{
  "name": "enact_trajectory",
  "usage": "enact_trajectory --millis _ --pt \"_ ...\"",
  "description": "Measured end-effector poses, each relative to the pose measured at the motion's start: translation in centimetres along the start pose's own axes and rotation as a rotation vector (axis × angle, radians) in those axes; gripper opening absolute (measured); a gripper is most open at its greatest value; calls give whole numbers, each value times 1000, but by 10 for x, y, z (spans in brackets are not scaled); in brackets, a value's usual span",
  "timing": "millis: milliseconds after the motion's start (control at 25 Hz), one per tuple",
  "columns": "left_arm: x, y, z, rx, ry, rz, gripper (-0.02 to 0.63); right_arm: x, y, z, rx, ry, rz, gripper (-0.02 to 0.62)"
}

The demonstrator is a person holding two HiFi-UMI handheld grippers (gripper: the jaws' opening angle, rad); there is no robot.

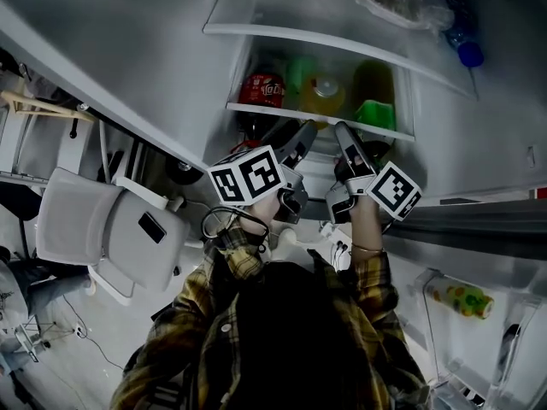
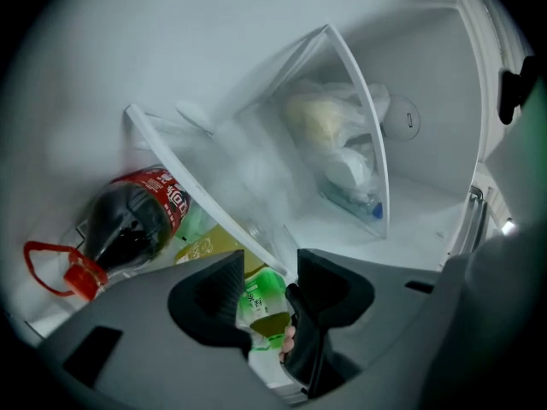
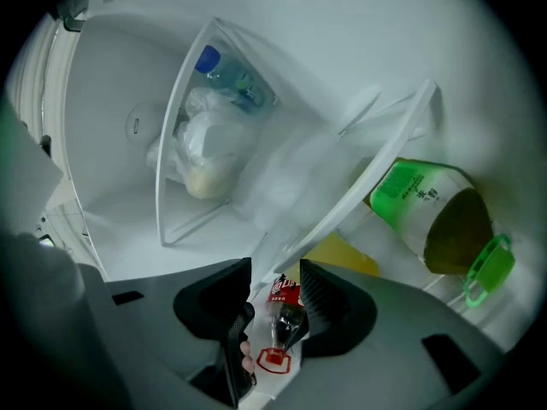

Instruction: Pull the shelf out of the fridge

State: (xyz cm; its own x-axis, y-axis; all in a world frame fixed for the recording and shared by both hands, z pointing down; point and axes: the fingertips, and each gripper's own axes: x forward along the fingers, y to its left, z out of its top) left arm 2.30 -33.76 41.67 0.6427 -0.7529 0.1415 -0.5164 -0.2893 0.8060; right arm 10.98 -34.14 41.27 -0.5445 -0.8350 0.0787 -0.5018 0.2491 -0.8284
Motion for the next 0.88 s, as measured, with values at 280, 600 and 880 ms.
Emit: enact_trajectory --millis 280,600,880 --pt "16 7 16 -53 -41 14 189 13 -7 9 64 -13 14 167" --pt "31 22 30 -55 -76 73 188 26 -13 22 102 -45 -2 167" --pt "40 28 38 -45 -91 92 184 31 -22 32 120 -73 -26 167"
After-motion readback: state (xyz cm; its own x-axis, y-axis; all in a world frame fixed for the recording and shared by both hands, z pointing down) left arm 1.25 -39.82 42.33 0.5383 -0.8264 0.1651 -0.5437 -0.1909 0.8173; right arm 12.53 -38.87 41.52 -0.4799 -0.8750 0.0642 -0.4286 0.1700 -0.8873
